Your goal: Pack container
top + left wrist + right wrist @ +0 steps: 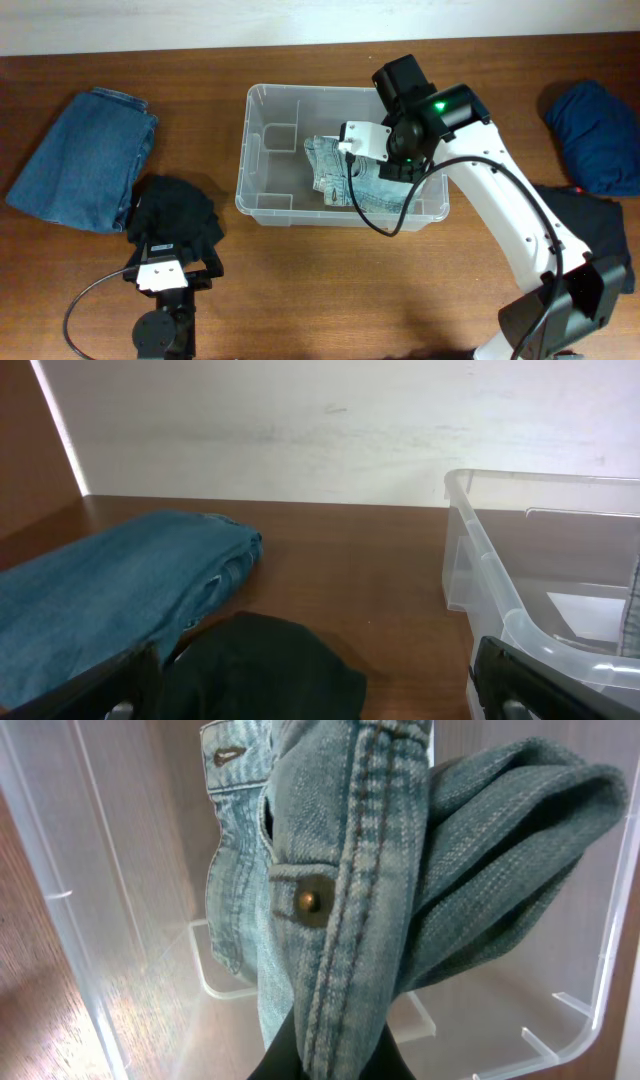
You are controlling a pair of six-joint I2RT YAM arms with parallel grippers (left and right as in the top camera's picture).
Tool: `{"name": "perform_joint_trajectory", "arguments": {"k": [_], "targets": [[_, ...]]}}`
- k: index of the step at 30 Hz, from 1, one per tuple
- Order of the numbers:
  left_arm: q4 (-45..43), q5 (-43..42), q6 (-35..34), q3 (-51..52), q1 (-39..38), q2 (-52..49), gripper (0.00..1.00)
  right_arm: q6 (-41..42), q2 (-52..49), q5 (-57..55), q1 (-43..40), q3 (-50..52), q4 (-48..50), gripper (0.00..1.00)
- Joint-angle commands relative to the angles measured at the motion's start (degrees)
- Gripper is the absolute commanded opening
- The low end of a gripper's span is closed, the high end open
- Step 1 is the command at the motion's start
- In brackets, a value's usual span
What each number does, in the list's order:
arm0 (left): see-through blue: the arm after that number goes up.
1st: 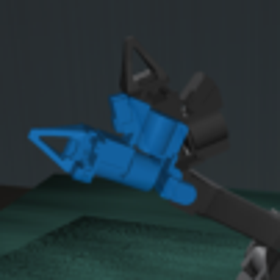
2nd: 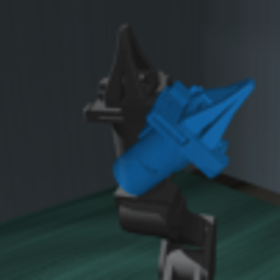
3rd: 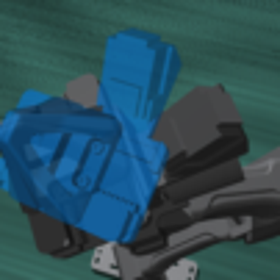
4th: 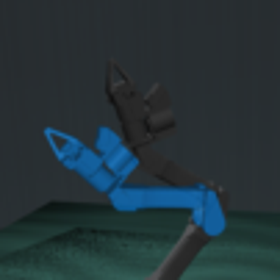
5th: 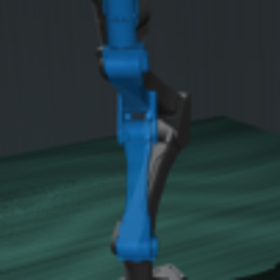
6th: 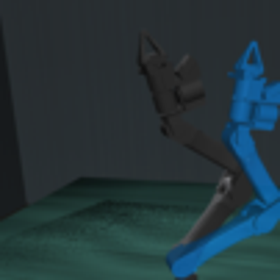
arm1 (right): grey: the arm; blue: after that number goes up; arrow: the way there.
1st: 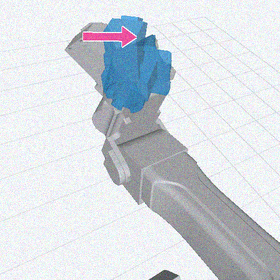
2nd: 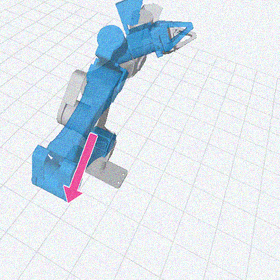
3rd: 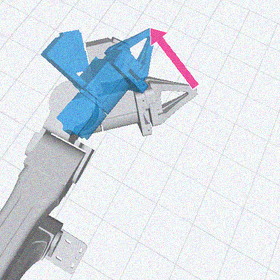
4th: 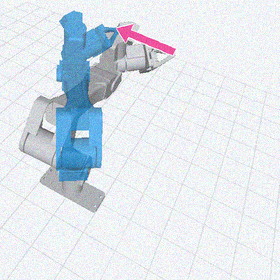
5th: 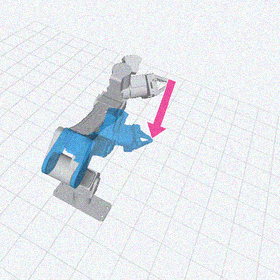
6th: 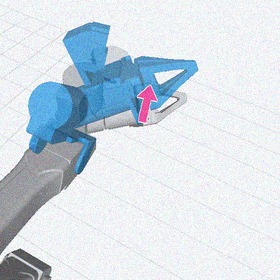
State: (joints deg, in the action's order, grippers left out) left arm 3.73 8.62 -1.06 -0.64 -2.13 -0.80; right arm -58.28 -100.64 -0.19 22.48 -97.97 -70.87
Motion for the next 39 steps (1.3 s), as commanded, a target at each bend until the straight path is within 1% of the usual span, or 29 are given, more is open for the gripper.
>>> {"name": "perform_joint_trajectory", "arguments": {"k": [1,8,11,14,18,26,33,39], "targets": [[0.2,0.2,0.7,0.1,-0.1,0.4,0.99,-2.4,4.2,-0.5,0.0,-0.7,-0.8,0.04],[0.2,0.2,0.7,0.1,-0.1,0.4,0.99,-6.0,4.4,-0.5,0.0,-0.7,-5.3,0.04],[0.2,0.2,0.7,0.1,-0.1,0.4,0.99,-6.0,4.5,0.0,0.0,-0.7,-5.3,0.04],[0.2,0.2,0.7,0.1,-0.1,0.4,0.99,-5.9,4.5,3.3,0.0,-0.7,-5.7,0.04],[0.2,0.2,0.7,0.1,-0.1,0.4,0.99,-5.7,3.8,3.6,-0.1,-0.5,-6.6,0.04],[0.2,0.2,0.7,0.1,-0.1,0.4,1.00,-5.7,1.9,1.2,-0.1,0.4,-4.7,0.04],[0.2,0.2,0.7,0.1,-0.1,0.4,0.99,-1.0,1.9,-1.4,-0.1,0.4,-0.1,0.05],[0.2,0.2,0.7,0.1,-0.1,0.4,0.99,-0.6,1.0,-1.4,-0.1,0.4,0.7,0.06]]}}
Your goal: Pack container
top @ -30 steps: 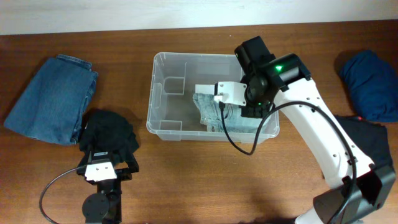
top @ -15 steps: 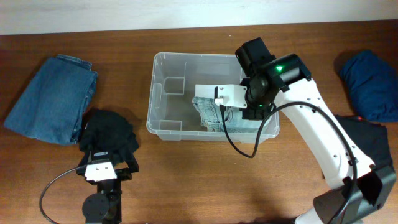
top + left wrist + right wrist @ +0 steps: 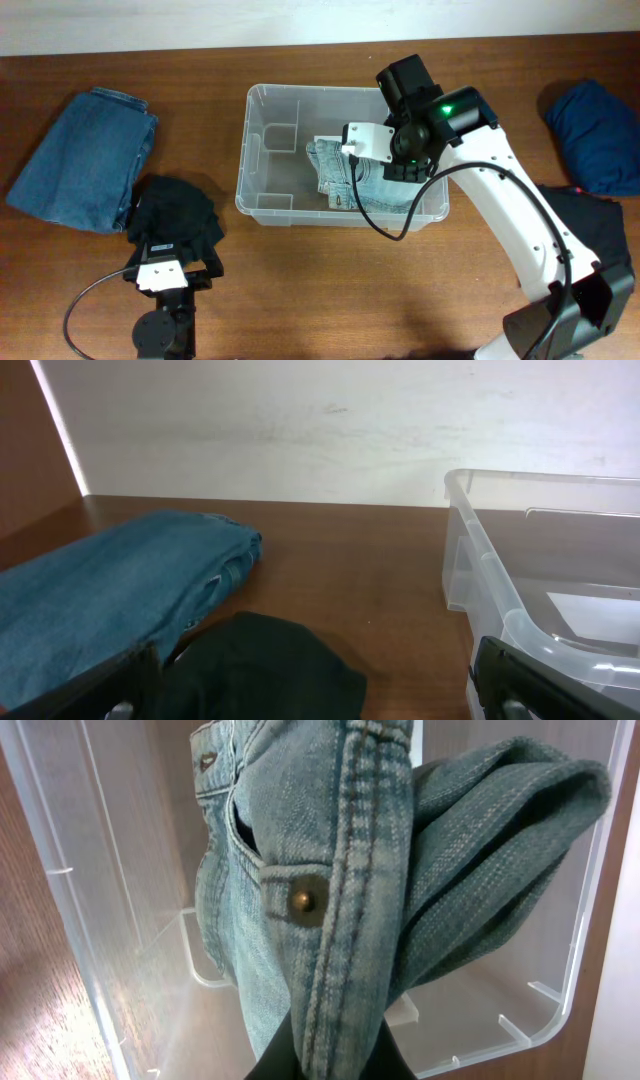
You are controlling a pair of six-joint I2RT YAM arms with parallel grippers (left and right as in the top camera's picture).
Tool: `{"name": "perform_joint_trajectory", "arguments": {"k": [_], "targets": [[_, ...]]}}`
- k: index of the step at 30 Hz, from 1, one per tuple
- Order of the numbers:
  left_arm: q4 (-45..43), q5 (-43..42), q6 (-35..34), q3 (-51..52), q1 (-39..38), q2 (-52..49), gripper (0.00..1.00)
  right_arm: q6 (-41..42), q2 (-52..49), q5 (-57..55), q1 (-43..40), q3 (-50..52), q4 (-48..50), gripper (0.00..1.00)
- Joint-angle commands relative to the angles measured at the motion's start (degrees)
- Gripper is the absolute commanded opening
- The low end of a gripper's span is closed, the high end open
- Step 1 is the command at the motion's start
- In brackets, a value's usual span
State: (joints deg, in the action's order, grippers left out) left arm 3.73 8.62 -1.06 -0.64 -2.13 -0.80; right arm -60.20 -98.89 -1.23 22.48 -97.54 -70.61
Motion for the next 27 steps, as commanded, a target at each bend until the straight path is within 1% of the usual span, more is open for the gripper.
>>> {"name": "perform_joint_trajectory", "arguments": {"k": [1,8,19,23,27], "targets": [[0.2,0.2,0.7,0.1,-0.1,0.4,0.99,2.1,-1.0,-0.3,-0.1,0.0,0.4,0.05],[0.2,0.2,0.7,0.1,-0.1,0.4,0.99,2.2,-2.5,-0.3,0.0,0.0,-1.3,0.04],[0.2,0.2,0.7,0.1,-0.1,0.4,0.99,2.0,4.9,1.8,2.0,-0.2,-3.7,0.04],[0.2,0.2,0.7,0.1,-0.1,0.4,0.99,-0.7,5.1,1.9,1.9,-0.2,-7.8,0.04],[0.2,0.2,0.7,0.1,-0.1,0.4,0.99,-0.6,4.9,2.3,1.9,-0.2,-9.1,0.04]]}}
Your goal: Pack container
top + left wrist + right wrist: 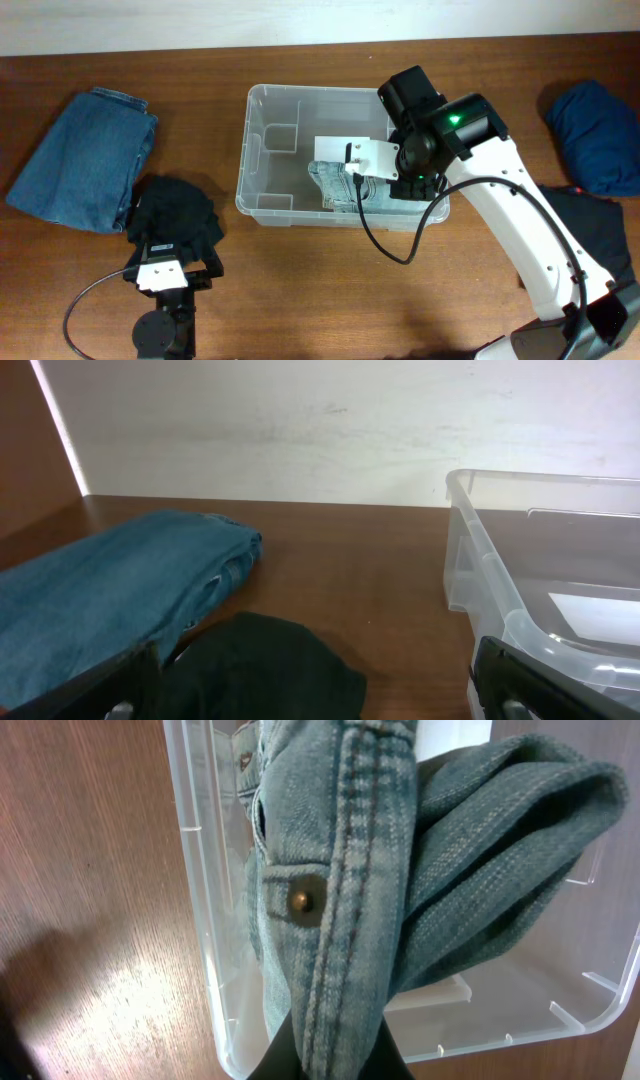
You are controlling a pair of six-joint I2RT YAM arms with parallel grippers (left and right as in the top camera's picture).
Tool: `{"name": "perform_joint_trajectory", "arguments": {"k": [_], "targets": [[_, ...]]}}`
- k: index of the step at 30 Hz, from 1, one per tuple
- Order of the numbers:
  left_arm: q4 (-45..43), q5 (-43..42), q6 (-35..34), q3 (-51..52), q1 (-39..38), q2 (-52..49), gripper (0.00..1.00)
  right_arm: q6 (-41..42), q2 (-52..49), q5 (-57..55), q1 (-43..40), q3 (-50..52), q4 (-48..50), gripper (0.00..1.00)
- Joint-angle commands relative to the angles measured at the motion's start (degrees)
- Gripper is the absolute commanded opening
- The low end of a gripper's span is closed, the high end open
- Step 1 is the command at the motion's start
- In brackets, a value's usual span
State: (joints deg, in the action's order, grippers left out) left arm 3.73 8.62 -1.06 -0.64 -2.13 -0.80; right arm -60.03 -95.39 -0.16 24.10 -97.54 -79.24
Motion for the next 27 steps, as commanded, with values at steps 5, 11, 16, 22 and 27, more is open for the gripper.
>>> {"name": "perform_joint_trajectory", "arguments": {"k": [5,11,16,22,27], "targets": [[0.2,0.2,0.7,0.1,-0.1,0.4,0.99,-0.8,0.1,2.9,0.3,-0.1,-0.6,0.04],[0.2,0.2,0.7,0.1,-0.1,0.4,0.99,-0.8,-3.0,3.1,0.3,0.0,-0.8,0.04],[0.2,0.2,0.7,0.1,-0.1,0.4,0.99,0.2,-3.6,-0.3,0.2,0.0,2.0,0.04],[0.2,0.2,0.7,0.1,-0.1,0.4,0.99,2.1,-3.6,-2.0,0.2,0.0,5.6,0.05],[0.2,0.2,0.7,0.1,-0.1,0.4,0.99,2.3,-3.6,-2.3,0.2,0.0,6.3,0.15]]}}
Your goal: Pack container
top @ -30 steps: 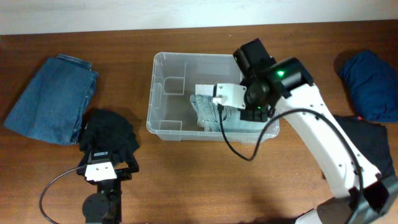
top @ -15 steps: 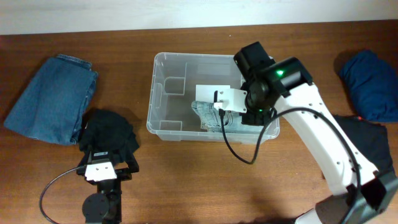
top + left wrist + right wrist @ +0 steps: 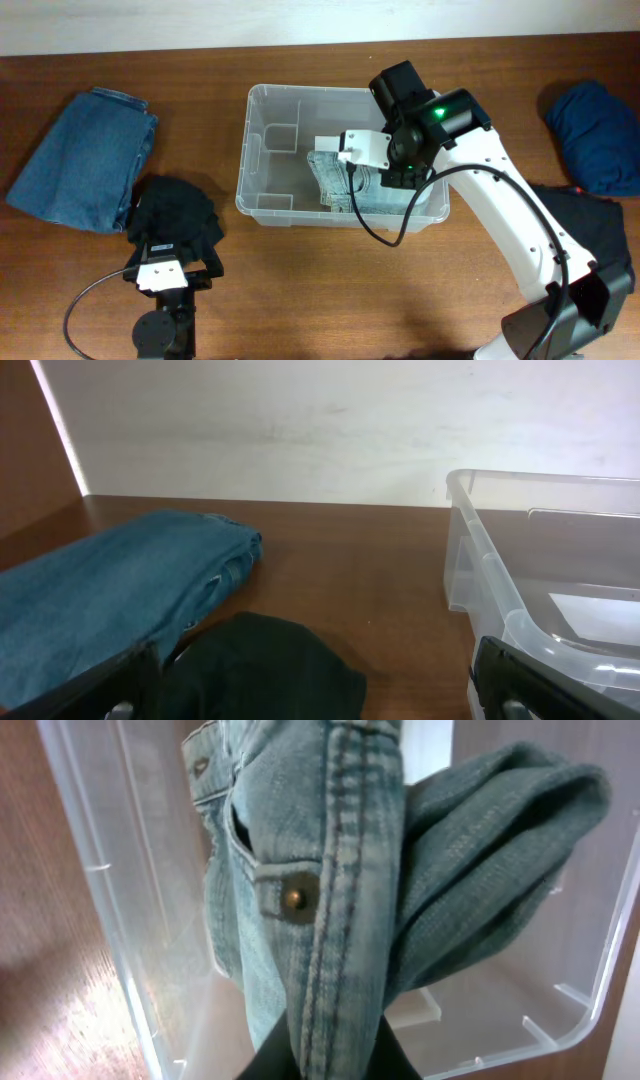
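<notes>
A clear plastic container (image 3: 262,115) stands at the table's middle. My right gripper (image 3: 322,1055) is shut on light blue jeans (image 3: 330,870), pinching a fold of their waistband over the container's right half. The overhead view shows the jeans (image 3: 340,180) hanging down inside the container below the right gripper (image 3: 385,160). My left gripper (image 3: 320,700) rests low at the front left, its fingers (image 3: 510,685) wide apart and open, with a black garment (image 3: 265,665) between them.
Folded dark blue jeans (image 3: 85,155) lie at the far left beside the black garment (image 3: 175,215). A dark blue cloth (image 3: 595,130) and a black cloth (image 3: 600,235) lie at the right edge. A white wall runs behind the table.
My right gripper, still holding the light blue jeans, has shifted slightly back and left over the container, from near its front wall to further inside. The left arm has not moved.
At every moment my right gripper held the light blue jeans over the container's right half. It stood over the interior, then came toward the front wall with the jeans bunched lower, and now sits further in again. The left gripper stayed open at the black garment throughout.
</notes>
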You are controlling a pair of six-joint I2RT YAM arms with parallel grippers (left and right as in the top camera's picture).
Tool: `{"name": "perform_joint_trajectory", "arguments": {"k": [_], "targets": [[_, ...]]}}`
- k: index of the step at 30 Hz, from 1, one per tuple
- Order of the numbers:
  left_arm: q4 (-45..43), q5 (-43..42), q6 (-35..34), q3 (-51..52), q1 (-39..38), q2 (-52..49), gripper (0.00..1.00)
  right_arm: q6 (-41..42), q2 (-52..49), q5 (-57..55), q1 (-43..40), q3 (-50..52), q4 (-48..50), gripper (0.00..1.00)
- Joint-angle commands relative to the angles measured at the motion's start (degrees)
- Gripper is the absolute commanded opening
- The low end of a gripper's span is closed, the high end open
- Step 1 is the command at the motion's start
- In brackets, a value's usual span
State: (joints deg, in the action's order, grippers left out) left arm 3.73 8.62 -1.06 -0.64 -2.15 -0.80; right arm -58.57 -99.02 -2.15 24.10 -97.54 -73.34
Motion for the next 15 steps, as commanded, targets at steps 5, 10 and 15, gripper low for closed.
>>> {"name": "perform_joint_trajectory", "arguments": {"k": [5,10,15], "targets": [[0.2,0.2,0.7,0.1,-0.1,0.4,0.99,1.1,-0.1,-0.3,0.2,0.0,0.6,0.38],[0.2,0.2,0.7,0.1,-0.1,0.4,0.99,2.1,-0.7,-0.4,0.0,0.0,3.1,0.52],[0.2,0.2,0.7,0.1,-0.1,0.4,1.00,8.9,-2.3,-5.2,-1.8,0.0,10.6,0.73]]}}
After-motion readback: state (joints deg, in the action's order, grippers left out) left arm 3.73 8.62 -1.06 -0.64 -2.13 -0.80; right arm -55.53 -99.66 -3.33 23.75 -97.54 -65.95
